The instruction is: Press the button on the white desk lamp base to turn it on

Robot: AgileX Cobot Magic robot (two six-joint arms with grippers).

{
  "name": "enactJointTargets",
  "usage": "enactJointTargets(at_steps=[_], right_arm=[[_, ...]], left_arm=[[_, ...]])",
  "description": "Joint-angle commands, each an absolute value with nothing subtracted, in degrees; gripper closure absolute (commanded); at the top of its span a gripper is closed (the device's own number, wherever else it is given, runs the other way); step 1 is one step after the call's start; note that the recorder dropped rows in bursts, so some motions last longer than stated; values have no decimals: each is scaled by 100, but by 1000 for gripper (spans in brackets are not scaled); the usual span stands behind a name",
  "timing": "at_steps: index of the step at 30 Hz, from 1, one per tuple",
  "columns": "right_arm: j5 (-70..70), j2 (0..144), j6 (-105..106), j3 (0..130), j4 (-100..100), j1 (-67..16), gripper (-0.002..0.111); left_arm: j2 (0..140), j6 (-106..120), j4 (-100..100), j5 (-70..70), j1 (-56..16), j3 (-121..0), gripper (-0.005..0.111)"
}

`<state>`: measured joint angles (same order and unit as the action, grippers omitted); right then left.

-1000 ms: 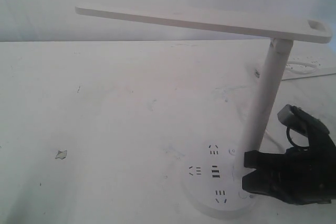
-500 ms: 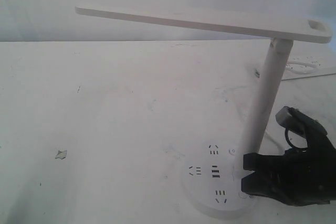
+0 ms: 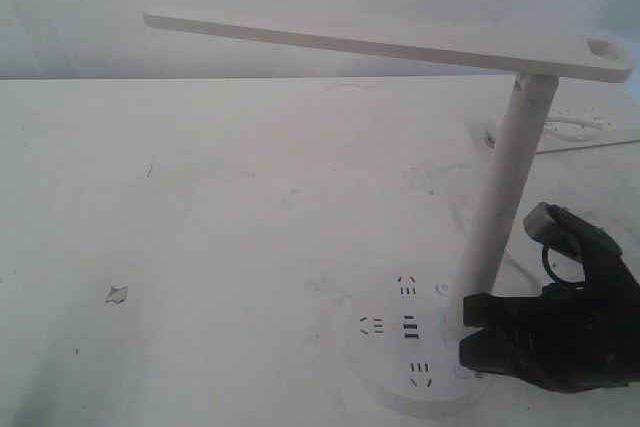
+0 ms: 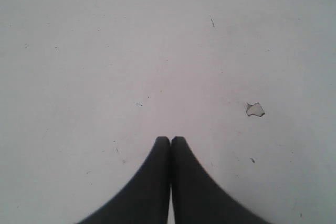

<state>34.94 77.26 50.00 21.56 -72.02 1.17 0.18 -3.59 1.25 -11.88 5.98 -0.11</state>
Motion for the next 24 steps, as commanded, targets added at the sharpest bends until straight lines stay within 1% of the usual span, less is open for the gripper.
enactJointTargets(at_steps=[1,24], right_arm=[[3481,7735,5073,2109,-7258,108,108],[3270,7735,5247,1975,-7813,108,108]], left_arm=[[0,-359,122,-1164,551,0,107],[0,-359,122,-1164,551,0,107]])
